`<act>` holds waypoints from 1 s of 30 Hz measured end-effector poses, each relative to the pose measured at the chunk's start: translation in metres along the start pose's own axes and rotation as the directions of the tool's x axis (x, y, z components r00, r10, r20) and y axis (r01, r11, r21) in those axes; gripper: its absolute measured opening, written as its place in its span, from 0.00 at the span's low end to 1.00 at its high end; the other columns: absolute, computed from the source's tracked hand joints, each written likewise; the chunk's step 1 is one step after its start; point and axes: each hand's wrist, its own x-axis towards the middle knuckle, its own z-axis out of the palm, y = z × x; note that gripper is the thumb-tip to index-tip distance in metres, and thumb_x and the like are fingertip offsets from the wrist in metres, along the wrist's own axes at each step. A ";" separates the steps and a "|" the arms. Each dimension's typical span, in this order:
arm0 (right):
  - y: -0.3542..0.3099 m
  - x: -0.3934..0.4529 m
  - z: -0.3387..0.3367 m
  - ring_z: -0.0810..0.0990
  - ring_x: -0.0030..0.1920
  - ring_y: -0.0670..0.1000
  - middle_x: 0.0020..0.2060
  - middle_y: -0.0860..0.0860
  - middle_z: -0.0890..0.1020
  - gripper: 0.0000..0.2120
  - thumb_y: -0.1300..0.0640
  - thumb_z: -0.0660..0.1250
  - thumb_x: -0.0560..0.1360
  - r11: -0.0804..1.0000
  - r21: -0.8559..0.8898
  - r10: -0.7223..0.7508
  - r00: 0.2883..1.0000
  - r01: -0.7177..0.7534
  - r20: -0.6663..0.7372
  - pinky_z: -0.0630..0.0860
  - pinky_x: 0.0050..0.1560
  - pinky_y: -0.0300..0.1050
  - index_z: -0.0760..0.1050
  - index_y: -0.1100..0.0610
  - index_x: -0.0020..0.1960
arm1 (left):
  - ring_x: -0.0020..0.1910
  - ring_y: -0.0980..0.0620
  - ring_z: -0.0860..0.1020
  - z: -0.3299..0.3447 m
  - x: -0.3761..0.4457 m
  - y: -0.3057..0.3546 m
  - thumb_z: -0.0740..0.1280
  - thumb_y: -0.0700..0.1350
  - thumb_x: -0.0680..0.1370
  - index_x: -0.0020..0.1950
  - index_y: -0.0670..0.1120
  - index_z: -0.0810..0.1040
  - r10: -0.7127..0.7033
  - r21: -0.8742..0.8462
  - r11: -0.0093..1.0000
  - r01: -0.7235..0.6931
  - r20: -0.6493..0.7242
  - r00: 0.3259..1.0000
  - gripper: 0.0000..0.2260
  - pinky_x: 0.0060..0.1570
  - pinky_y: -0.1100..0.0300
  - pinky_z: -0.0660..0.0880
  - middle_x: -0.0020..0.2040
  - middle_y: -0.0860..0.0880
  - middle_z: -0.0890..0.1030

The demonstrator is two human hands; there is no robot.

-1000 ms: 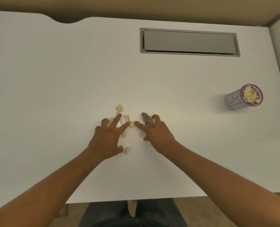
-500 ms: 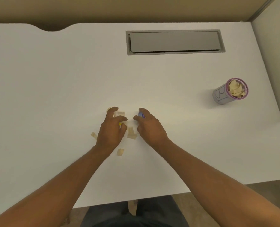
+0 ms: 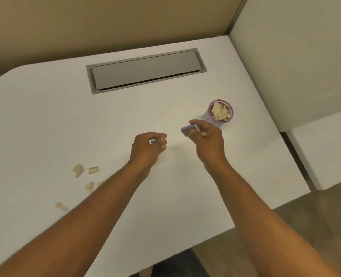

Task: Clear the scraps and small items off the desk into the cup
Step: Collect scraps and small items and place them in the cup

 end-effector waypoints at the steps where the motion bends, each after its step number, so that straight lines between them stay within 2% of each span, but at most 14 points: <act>1: -0.004 0.012 -0.021 0.83 0.58 0.52 0.55 0.49 0.85 0.14 0.64 0.67 0.78 0.998 -0.046 -0.036 0.998 0.034 -0.047 0.80 0.58 0.43 0.83 0.52 0.59 | 0.56 0.45 0.86 0.017 0.003 0.010 0.69 0.36 0.82 0.55 0.40 0.84 0.009 -0.014 1.000 -0.008 0.024 1.000 0.05 0.59 0.54 0.83 0.58 0.43 0.83; 4: -0.013 0.049 -0.074 0.81 0.60 0.52 0.58 0.51 0.83 0.15 0.65 0.67 0.78 0.973 -0.199 -0.148 0.978 0.117 -0.146 0.80 0.61 0.45 0.83 0.53 0.61 | 0.54 0.43 0.87 0.069 0.014 0.042 0.70 0.34 0.80 0.58 0.43 0.80 0.072 -0.026 0.997 -0.070 0.083 0.994 0.08 0.57 0.51 0.85 0.52 0.45 0.79; 7: -0.012 0.078 -0.097 0.83 0.55 0.53 0.56 0.54 0.84 0.14 0.66 0.68 0.77 0.948 -0.275 -0.214 0.961 0.161 -0.174 0.82 0.57 0.49 0.83 0.56 0.59 | 0.49 0.45 0.86 0.119 0.028 0.069 0.77 0.37 0.75 0.56 0.47 0.80 0.215 0.113 0.966 -0.232 0.144 0.966 0.12 0.47 0.55 0.87 0.49 0.47 0.81; 10: -0.002 0.095 -0.100 0.81 0.42 0.51 0.43 0.53 0.84 0.10 0.62 0.70 0.75 0.926 -0.333 -0.242 0.956 0.177 -0.164 0.79 0.42 0.43 0.82 0.54 0.55 | 0.44 0.53 0.82 0.157 0.044 0.081 0.81 0.41 0.71 0.50 0.47 0.83 0.380 0.322 0.848 -0.421 0.183 0.907 0.11 0.43 0.61 0.81 0.43 0.53 0.83; 14: 0.014 0.118 -0.093 0.79 0.38 0.52 0.38 0.51 0.83 0.03 0.62 0.73 0.72 0.906 -0.398 -0.223 0.963 0.146 -0.154 0.73 0.35 0.40 0.80 0.57 0.45 | 0.43 0.50 0.83 0.184 0.069 0.077 0.78 0.39 0.72 0.47 0.45 0.87 0.423 0.478 0.738 -0.476 0.221 0.879 0.05 0.43 0.60 0.79 0.43 0.50 0.85; 16: 0.020 0.126 -0.089 0.77 0.35 0.51 0.36 0.50 0.82 0.01 0.63 0.71 0.72 0.884 -0.449 -0.217 0.966 0.132 -0.142 0.70 0.33 0.35 0.81 0.58 0.42 | 0.45 0.46 0.84 0.189 0.080 0.072 0.75 0.39 0.74 0.48 0.43 0.87 0.421 0.588 0.652 -0.478 0.243 0.874 0.04 0.46 0.55 0.82 0.45 0.46 0.86; 18: 0.024 0.130 -0.087 0.77 0.35 0.52 0.35 0.52 0.82 0.03 0.64 0.70 0.72 0.859 -0.499 -0.201 0.972 0.116 -0.121 0.72 0.35 0.38 0.82 0.58 0.42 | 0.43 0.45 0.83 0.193 0.089 0.068 0.72 0.39 0.75 0.49 0.41 0.86 0.405 0.682 0.554 -0.478 0.280 0.870 0.05 0.46 0.51 0.82 0.45 0.45 0.85; 20: 0.026 0.134 -0.085 0.78 0.34 0.52 0.35 0.53 0.82 0.06 0.64 0.68 0.73 0.827 -0.552 -0.174 0.982 0.105 -0.074 0.76 0.37 0.42 0.82 0.59 0.41 | 0.37 0.51 0.75 0.197 0.094 0.065 0.67 0.39 0.78 0.47 0.41 0.79 0.426 0.744 0.446 -0.497 0.312 0.849 0.03 0.36 0.55 0.73 0.40 0.51 0.77; 21: 0.025 0.135 -0.085 0.78 0.33 0.51 0.33 0.52 0.81 0.07 0.64 0.67 0.75 0.814 -0.573 -0.159 0.985 0.098 -0.059 0.76 0.38 0.43 0.81 0.60 0.39 | 0.35 0.53 0.70 0.199 0.095 0.066 0.63 0.39 0.79 0.43 0.44 0.73 0.487 0.796 0.317 -0.516 0.330 0.809 0.05 0.33 0.56 0.68 0.37 0.53 0.73; 23: 0.022 0.139 -0.086 0.72 0.32 0.48 0.31 0.50 0.75 0.10 0.63 0.66 0.77 0.783 -0.617 -0.139 0.989 0.082 -0.045 0.71 0.36 0.42 0.74 0.59 0.37 | 0.32 0.54 0.68 0.204 0.098 0.067 0.60 0.40 0.80 0.38 0.46 0.67 0.495 0.790 0.254 -0.558 0.390 0.777 0.11 0.33 0.58 0.62 0.35 0.53 0.72; 24: 0.019 0.140 -0.086 0.70 0.33 0.48 0.33 0.51 0.74 0.10 0.63 0.66 0.78 0.756 -0.648 -0.151 0.988 0.087 -0.043 0.69 0.36 0.41 0.72 0.58 0.39 | 0.33 0.53 0.70 0.204 0.098 0.066 0.62 0.39 0.80 0.38 0.46 0.69 0.453 0.765 0.258 -0.590 0.443 0.774 0.11 0.34 0.59 0.63 0.36 0.52 0.72; 27: 0.009 0.141 -0.090 0.68 0.38 0.51 0.39 0.54 0.72 0.07 0.65 0.65 0.79 0.707 -0.695 -0.198 0.980 0.134 -0.013 0.67 0.37 0.42 0.70 0.58 0.44 | 0.35 0.51 0.73 0.200 0.096 0.066 0.63 0.39 0.81 0.47 0.43 0.78 0.414 0.729 0.240 -0.641 0.521 0.747 0.06 0.33 0.62 0.63 0.41 0.47 0.78; 29: 0.006 0.143 -0.097 0.72 0.40 0.51 0.41 0.57 0.78 0.02 0.64 0.69 0.77 0.696 -0.705 -0.146 0.988 0.137 0.048 0.70 0.39 0.42 0.77 0.62 0.46 | 0.39 0.53 0.76 0.198 0.098 0.066 0.64 0.41 0.82 0.57 0.44 0.79 0.395 0.716 0.280 -0.640 0.521 0.756 0.06 0.36 0.64 0.67 0.50 0.44 0.81; 30: 0.003 0.143 -0.101 0.75 0.41 0.51 0.45 0.58 0.82 0.06 0.64 0.73 0.75 0.694 -0.706 -0.115 0.989 0.144 0.089 0.71 0.41 0.42 0.81 0.65 0.50 | 0.45 0.50 0.79 0.196 0.098 0.067 0.66 0.43 0.82 0.62 0.46 0.79 0.383 0.715 0.306 -0.629 0.513 0.768 0.10 0.40 0.62 0.69 0.55 0.44 0.79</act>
